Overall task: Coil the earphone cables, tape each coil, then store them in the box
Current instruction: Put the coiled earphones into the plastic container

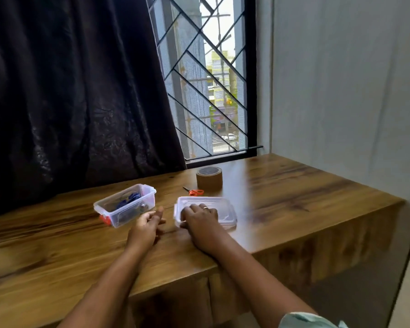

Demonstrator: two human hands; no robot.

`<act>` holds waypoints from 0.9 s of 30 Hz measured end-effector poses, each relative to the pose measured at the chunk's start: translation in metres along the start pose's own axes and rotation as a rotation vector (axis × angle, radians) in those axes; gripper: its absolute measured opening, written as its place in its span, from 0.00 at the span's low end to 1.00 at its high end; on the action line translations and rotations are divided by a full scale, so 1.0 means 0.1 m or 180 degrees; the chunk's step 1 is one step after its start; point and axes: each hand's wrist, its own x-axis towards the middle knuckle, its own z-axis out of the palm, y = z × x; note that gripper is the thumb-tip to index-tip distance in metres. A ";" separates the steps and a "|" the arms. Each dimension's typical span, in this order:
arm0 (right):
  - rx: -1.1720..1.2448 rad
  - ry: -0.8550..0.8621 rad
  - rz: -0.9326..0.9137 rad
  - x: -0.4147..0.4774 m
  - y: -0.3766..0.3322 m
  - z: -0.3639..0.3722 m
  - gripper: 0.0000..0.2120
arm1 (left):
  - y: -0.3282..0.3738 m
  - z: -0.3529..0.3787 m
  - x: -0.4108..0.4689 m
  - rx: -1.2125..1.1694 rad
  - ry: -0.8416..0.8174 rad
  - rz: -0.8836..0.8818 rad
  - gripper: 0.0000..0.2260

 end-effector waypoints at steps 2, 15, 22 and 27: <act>0.0149 0.0138 -0.0374 0.00 -0.21 0.04 0.14 | 0.05 -0.06 -0.01 -0.0380 -0.0051 -0.0246 0.11; 0.1948 0.0631 0.1056 0.86 -0.43 0.25 0.16 | -0.01 -0.83 0.33 -0.0800 0.1321 -0.0271 0.17; 0.2366 0.0261 0.1238 1.65 -0.34 0.50 0.13 | -0.13 -1.04 0.74 -0.0486 0.1276 -0.0420 0.13; 0.2269 -0.0249 0.1318 2.06 -0.20 0.63 0.11 | -0.11 -1.11 0.79 0.0301 0.0906 -0.0303 0.13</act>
